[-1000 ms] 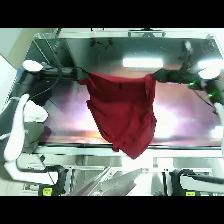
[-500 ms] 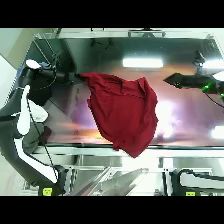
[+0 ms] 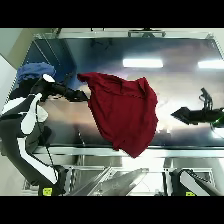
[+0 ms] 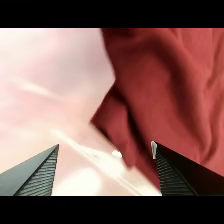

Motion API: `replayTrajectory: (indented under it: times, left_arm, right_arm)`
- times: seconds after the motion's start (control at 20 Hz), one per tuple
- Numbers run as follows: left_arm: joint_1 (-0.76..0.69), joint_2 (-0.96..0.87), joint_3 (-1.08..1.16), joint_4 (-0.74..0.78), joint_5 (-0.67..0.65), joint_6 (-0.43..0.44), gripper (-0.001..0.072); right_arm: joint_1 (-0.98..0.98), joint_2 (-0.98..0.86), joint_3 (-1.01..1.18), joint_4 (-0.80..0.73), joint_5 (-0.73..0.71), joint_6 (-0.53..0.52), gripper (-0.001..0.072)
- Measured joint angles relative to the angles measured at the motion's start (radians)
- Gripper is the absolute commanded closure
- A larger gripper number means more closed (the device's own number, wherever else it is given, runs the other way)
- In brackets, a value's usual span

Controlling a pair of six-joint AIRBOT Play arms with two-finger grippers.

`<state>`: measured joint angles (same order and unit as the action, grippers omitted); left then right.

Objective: Fold the shirts.

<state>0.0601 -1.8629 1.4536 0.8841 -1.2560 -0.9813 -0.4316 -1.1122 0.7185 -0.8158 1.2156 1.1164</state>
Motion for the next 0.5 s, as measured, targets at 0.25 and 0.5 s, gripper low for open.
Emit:
replayTrajectory:
  times: [0.25, 0.5]
  left_arm:
    - [-0.054, -0.02, -0.014, -0.001, 0.043, 0.021, 0.0542]
    - [-0.06, -0.035, -0.017, 0.0, 0.028, 0.026, 0.0707]
  right_arm:
    - [-0.006, 0.039, -0.16, 0.005, -0.025, 0.007, 0.0247]
    - [0.043, 0.004, -0.215, 0.051, -0.131, -0.013, 0.0212]
